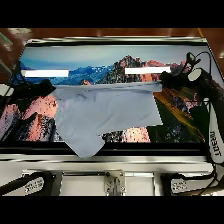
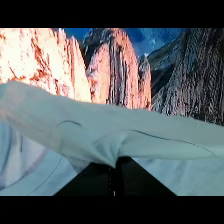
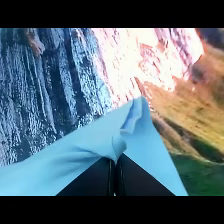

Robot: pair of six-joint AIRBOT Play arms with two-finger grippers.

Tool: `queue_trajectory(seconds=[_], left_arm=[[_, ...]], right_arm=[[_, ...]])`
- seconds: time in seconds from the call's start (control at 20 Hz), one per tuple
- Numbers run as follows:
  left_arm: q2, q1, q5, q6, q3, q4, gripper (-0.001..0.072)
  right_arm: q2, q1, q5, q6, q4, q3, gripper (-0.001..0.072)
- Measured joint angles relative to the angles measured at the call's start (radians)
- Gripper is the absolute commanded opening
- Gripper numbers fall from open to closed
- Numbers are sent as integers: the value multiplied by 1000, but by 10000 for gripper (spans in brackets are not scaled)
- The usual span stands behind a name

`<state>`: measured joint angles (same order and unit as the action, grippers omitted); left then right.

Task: Fold the shirts.

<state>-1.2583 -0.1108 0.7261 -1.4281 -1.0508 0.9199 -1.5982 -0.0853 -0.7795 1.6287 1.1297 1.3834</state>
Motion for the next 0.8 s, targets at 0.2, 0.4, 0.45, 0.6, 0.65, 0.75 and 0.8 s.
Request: queue_trajectory(seconds=[0.2, 0.4, 0.45, 0.6, 0.65, 0.75, 0.8], left_arm=[[-69, 27, 58, -1, -8, -27, 687], [-80, -108, 312, 0, -82, -11, 400], [-74, -158, 384, 0, -91, 2, 401], [-16, -302, 573, 27, -36, 49, 628], [11, -340, 612, 40, 18, 62, 687], [56, -389, 639, 66, 153, 75, 675], [71, -402, 639, 85, 220, 67, 669]], right_arm=[[-48, 7, 4, 5, -93, 8, 573], [9, -70, -125, -66, -78, 72, 571], [32, -103, -181, -84, -47, 84, 571], [85, -225, -416, -143, 76, 98, 573], [93, -264, -486, -158, 100, 91, 574], [105, -333, -603, -185, 119, 55, 574], [108, -359, -645, -194, 110, 29, 574]])
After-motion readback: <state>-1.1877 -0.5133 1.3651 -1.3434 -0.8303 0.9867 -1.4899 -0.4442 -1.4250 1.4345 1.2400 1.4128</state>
